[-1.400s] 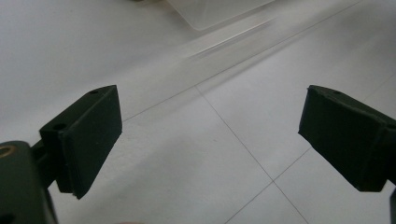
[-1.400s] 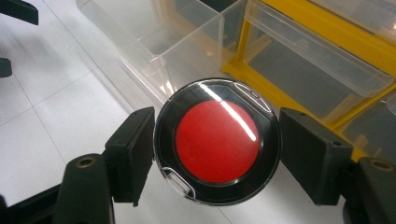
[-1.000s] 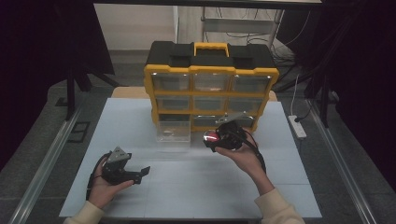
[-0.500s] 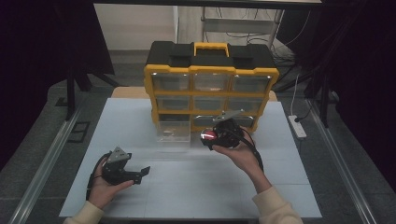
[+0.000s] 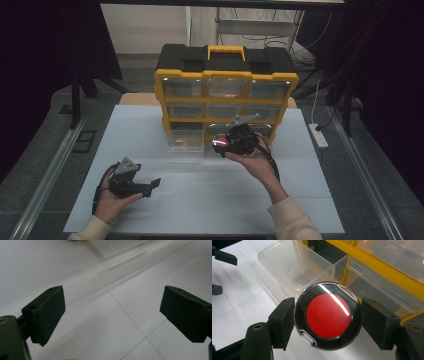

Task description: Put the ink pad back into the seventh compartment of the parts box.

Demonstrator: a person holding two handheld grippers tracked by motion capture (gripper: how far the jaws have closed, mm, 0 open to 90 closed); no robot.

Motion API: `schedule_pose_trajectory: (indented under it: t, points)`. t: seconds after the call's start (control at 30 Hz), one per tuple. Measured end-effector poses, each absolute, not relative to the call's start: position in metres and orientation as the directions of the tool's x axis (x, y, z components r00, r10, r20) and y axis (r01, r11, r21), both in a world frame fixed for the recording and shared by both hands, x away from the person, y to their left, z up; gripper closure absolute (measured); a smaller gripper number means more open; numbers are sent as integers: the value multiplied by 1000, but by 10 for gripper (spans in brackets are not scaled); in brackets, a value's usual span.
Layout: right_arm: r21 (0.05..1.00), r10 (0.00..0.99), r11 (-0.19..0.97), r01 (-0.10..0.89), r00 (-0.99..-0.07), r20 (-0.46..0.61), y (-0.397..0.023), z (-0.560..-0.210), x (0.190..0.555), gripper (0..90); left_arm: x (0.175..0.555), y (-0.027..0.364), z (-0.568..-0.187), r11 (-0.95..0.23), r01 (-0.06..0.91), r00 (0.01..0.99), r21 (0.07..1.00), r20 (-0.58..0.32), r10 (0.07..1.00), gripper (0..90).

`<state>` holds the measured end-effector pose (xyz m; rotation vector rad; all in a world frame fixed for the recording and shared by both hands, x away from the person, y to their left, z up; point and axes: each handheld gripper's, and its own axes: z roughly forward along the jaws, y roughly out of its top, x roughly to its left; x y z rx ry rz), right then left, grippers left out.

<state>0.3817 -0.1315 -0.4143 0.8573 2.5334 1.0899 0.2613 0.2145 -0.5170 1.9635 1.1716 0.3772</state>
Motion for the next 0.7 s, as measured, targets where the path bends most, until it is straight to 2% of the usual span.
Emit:
schedule_pose_trajectory:
  t: [0.7]
  points:
    - [729,596,543,417,-803,15,-110,-409,399,299,261,216,-516,-245,596,529,765,-144,836,72]
